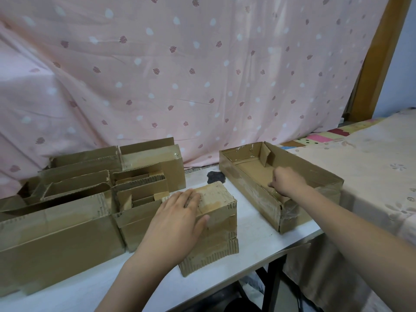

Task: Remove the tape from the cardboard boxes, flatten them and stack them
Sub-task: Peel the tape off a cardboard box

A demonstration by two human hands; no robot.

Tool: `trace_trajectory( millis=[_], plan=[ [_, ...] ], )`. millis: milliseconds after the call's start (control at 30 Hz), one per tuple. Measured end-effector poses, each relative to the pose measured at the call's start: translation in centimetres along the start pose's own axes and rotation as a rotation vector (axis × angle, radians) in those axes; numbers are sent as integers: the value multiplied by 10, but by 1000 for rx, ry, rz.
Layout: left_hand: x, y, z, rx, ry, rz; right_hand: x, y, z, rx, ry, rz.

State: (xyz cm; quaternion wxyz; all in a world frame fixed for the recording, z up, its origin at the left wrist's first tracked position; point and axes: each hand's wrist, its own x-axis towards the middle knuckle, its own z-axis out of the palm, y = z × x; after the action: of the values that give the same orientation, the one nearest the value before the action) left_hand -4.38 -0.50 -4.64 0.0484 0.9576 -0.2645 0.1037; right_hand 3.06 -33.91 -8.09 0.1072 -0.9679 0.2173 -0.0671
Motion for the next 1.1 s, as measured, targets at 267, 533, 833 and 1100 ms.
trace_trajectory(
  millis=[267, 533, 833, 1100],
  plan=[
    [0, -7, -9, 104, -28, -25, -37, -49, -30, 322, 102, -16],
    [2, -18, -21, 117, -33, -40, -141, -128, -77, 564, -493, -140],
    [-7, -31, -29, -110, -35, -46, -165, -161, -64, 333, -518, -181],
    [-23, -27, -40, -309, -183, -120, -175, -170, -61, 150, -515, -309]
  ],
)
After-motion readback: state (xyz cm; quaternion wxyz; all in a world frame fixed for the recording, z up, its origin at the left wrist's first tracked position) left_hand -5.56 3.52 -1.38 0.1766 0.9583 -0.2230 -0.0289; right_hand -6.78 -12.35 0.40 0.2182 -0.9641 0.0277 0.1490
